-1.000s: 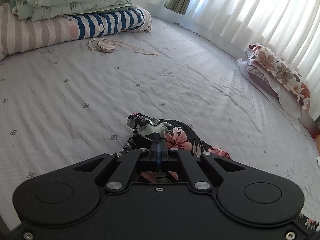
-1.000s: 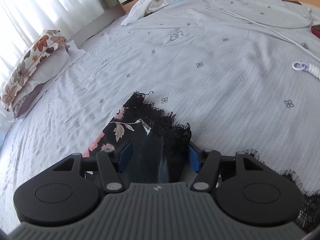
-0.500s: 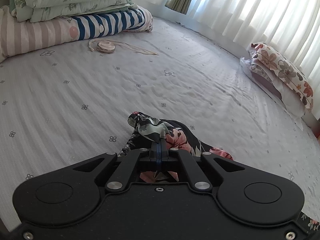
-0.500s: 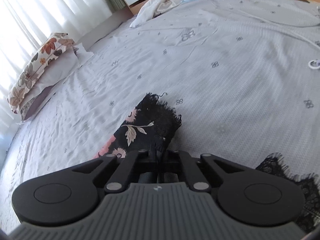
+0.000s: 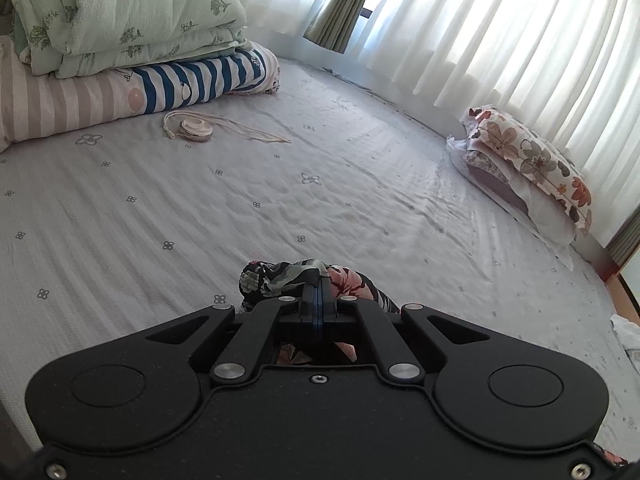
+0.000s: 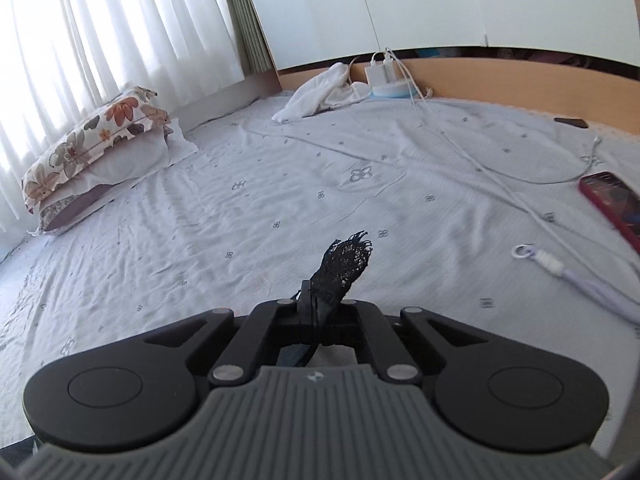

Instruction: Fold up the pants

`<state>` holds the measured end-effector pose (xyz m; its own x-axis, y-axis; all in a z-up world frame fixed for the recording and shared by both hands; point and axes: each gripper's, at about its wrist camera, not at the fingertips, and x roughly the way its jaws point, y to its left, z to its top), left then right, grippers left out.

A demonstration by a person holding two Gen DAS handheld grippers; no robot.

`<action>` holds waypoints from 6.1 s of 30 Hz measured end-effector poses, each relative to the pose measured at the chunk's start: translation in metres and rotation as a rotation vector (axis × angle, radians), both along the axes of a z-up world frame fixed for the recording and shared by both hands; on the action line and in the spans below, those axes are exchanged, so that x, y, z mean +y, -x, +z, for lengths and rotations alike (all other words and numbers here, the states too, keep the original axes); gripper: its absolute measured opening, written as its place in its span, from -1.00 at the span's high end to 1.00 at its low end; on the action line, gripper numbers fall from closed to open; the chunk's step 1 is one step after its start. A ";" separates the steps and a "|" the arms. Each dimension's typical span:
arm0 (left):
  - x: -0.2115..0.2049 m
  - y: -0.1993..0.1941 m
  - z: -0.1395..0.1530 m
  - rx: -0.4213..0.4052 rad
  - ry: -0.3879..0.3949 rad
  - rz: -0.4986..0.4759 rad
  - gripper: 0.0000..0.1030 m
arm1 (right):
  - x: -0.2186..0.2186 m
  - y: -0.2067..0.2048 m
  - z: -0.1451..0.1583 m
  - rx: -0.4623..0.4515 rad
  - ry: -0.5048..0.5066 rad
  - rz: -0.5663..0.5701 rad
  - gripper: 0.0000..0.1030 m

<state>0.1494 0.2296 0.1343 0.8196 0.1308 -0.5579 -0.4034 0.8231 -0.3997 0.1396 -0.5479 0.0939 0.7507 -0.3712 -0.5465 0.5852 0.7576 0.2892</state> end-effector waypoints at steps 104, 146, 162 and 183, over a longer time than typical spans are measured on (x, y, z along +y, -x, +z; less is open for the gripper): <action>0.061 0.123 -0.098 0.094 -0.018 -0.297 -0.34 | 0.584 0.107 -0.089 -0.087 0.480 1.229 0.95; 0.058 -0.043 -0.083 0.005 -0.219 -0.173 0.68 | 0.596 0.056 -0.105 -0.068 0.551 1.107 -0.24; 0.055 0.006 -0.060 -0.020 -0.304 -0.184 -0.17 | 0.582 0.044 -0.104 -0.073 0.449 1.072 -0.46; 0.012 0.112 -0.105 0.164 -0.309 -0.187 0.15 | 0.529 0.077 -0.103 -0.053 0.421 1.009 -0.75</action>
<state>0.0378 0.2416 0.0295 0.7487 0.1698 -0.6409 -0.2732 0.9598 -0.0648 0.0625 -0.0189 -0.0092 0.8331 0.2783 -0.4780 -0.3660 0.9253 -0.0991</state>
